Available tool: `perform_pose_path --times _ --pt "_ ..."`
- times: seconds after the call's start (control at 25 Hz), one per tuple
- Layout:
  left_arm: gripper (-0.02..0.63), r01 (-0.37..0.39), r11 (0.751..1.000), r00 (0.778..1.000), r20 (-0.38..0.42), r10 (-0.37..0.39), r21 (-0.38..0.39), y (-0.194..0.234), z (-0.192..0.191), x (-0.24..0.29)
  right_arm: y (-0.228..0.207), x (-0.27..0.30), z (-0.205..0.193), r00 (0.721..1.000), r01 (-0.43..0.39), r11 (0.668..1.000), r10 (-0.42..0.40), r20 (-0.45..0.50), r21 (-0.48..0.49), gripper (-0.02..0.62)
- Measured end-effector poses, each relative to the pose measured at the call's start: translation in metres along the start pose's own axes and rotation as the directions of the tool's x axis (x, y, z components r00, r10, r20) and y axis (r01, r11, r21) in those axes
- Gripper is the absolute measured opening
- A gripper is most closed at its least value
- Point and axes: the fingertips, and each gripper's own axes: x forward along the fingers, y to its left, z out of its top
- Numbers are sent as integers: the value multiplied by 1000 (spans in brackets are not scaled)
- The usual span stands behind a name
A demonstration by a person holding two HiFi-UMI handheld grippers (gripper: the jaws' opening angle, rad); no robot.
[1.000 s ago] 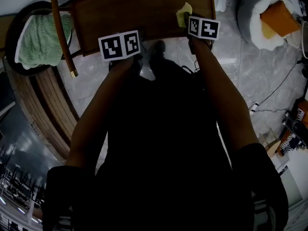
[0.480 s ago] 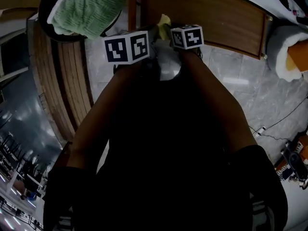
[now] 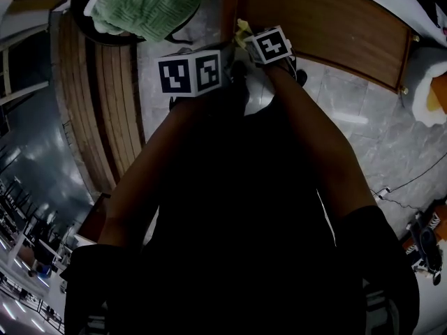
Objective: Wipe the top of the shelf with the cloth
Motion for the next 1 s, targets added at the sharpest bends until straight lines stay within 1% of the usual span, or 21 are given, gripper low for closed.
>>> perform_pose_path --times 0.12,0.24,0.4,0.56,0.72,1.0 --pt "12 26 999 1000 -18 -25 21 -14 -2 11 -7 -5 -3 1000 -14 1000 14 -5 14 48" --pt "12 45 998 998 -43 -43 48 -32 -5 27 -22 -17 -18 1000 -8 999 9 -25 46 48" --pt "12 65 996 995 -84 -60 63 -59 -9 57 -62 -45 -43 999 31 996 -29 -25 85 48" --pt "12 83 993 990 -121 -72 89 -97 -15 90 -107 -82 -74 998 63 988 -62 -13 141 48" --pt "12 122 986 982 -157 -103 117 -142 -22 124 -159 -121 -109 993 122 975 -122 -11 185 49" --pt "12 183 971 966 -212 -149 153 -209 -40 170 -241 -190 -166 968 246 932 -248 -28 266 49"
